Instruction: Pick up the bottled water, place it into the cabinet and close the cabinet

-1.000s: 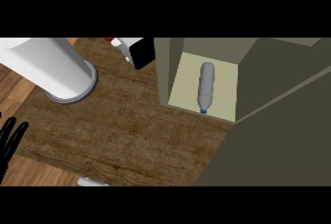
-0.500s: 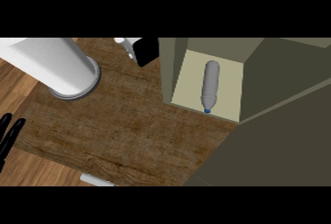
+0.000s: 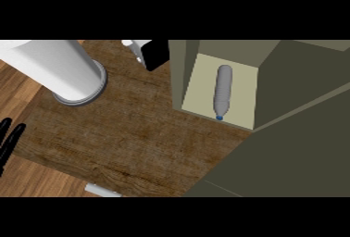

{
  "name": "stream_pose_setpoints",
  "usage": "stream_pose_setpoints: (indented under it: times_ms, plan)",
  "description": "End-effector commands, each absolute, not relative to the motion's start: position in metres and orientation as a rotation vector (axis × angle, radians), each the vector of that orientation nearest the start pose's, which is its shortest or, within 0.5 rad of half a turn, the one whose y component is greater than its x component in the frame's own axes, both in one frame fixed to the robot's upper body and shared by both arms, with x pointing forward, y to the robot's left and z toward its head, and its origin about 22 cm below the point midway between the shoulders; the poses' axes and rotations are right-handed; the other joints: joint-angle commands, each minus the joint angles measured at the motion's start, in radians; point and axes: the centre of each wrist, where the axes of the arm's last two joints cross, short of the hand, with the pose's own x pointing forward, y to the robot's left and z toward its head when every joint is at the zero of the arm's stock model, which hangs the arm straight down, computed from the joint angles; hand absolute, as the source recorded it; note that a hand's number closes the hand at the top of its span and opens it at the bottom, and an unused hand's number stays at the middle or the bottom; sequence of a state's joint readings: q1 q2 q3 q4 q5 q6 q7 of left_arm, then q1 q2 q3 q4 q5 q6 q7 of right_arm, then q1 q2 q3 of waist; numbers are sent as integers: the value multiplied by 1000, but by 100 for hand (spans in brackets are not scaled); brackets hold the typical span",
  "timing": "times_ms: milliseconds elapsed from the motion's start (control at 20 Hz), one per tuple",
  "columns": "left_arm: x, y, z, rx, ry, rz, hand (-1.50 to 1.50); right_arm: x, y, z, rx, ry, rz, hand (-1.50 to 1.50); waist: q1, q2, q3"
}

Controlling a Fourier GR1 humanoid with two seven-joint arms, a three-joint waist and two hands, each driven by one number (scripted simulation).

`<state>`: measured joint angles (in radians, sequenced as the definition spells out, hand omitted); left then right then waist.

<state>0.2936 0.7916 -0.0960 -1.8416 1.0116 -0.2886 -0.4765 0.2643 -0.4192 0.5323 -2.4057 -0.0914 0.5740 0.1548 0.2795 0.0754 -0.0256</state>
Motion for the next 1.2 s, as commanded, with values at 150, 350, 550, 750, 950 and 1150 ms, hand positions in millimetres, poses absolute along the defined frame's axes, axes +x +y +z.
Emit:
stream_pose_setpoints:
  times_ms: [150,350,550,750,950,1150]
  plan:
    - [178,360,76,-564,-1878,47,-150,154,-175,129,548,-1591,1059,150,-5,-3,3]
    - [176,360,74,-578,-1867,43,-150,180,-164,123,523,-1549,1011,150,6,-9,6]
    - [175,358,71,-585,-1848,35,-150,209,-146,125,515,-1538,988,150,5,-13,9]
    - [177,363,68,-560,-1871,86,-150,238,-132,137,446,-1601,862,150,-35,-24,13]
    - [172,368,65,-556,-1860,94,-150,273,-113,150,357,-1617,684,150,-40,-34,15]
    - [176,371,66,-548,-1863,79,-150,307,-98,164,280,-1628,594,150,-54,-27,18]
